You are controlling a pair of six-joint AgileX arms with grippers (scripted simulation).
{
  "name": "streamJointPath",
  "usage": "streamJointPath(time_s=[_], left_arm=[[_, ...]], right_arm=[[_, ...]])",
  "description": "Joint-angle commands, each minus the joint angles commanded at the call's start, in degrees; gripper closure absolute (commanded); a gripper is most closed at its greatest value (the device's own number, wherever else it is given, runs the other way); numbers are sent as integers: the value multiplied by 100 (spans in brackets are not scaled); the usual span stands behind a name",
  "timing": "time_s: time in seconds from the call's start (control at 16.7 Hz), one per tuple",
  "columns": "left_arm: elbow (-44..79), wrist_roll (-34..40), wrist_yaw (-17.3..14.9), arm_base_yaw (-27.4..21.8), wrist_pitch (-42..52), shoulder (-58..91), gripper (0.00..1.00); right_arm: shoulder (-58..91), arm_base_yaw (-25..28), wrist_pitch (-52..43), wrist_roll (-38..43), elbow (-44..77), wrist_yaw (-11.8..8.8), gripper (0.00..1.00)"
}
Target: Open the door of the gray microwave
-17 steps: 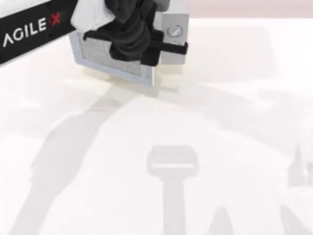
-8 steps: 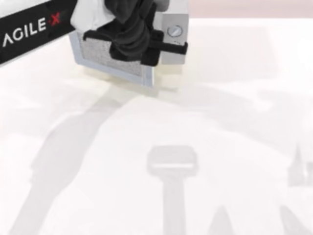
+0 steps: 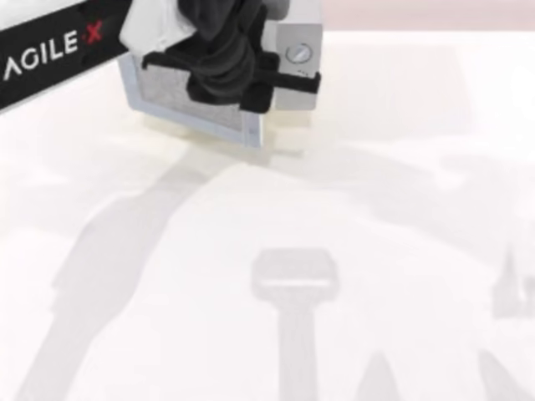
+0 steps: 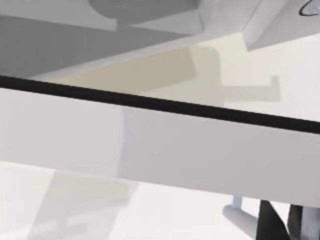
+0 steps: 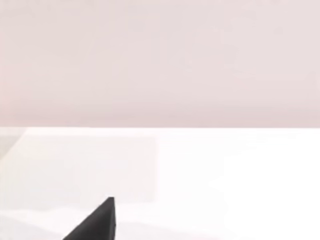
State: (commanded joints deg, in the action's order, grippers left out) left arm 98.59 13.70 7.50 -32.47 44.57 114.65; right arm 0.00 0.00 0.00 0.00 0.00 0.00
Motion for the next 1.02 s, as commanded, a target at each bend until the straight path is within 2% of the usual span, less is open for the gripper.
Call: streamJointPath(time_s=[0.42, 1.02], left_arm=[[-657, -671, -332, 184, -257, -479, 100], [-668, -682, -339, 186, -263, -488, 100]], right_arm=[[0, 0, 0, 0, 0, 0, 0], [0, 0, 0, 0, 0, 0, 0]])
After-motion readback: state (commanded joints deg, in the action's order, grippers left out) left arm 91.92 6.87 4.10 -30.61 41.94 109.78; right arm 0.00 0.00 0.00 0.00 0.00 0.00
